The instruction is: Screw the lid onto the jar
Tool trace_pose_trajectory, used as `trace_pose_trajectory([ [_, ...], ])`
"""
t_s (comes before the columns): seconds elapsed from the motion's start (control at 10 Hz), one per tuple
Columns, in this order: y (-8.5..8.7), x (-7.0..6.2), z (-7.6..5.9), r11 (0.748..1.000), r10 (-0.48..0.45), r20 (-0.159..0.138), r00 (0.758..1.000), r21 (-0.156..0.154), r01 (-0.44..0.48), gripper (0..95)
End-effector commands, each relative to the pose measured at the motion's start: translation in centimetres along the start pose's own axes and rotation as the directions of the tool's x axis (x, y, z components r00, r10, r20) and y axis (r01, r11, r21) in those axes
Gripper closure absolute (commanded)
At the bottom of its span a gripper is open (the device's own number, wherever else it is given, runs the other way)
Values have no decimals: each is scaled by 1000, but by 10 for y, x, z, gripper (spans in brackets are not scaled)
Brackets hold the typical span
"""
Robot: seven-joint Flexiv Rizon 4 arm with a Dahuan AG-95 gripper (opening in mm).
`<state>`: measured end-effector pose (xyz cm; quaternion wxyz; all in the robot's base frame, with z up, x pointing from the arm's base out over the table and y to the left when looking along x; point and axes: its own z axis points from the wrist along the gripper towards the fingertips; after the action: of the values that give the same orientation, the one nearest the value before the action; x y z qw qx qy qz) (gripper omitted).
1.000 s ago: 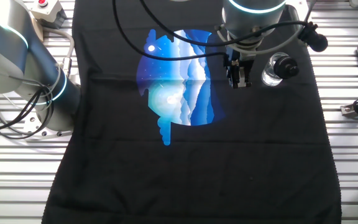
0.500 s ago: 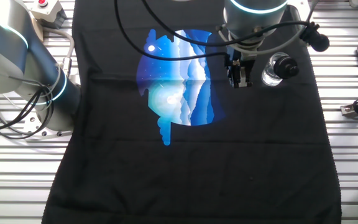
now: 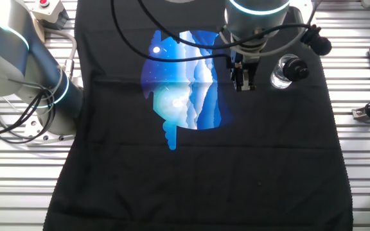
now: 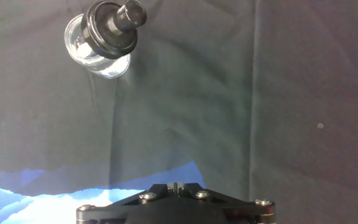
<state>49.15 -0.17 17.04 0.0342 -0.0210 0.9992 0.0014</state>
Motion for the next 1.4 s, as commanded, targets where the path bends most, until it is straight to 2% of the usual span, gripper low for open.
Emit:
trace_pose_trajectory([
  [0.1,1,-1,0,1000,6,-7,1000,-6,-6,950],
  [0.2,1,-1,0,1000,10,-9,1000,-7,-10,950],
  [0.3,1,-1,0,1000,20,-23,1000,-8,-20,950],
  [0.5,1,-1,0,1000,17,-26,1000,-9,-17,950],
  [0.7,1,-2,0,1000,19,-14,1000,-9,-19,950],
  [0.9,1,-12,-2,1000,13,-10,1000,-6,-13,950],
  [1.0,1,-39,-9,1000,11,-13,1000,-8,-11,950],
  [1.1,0,-58,-15,1000,11,-13,1000,-10,-12,950],
  [1.4,-5,-93,-24,1000,13,-4,1000,-12,-13,950],
])
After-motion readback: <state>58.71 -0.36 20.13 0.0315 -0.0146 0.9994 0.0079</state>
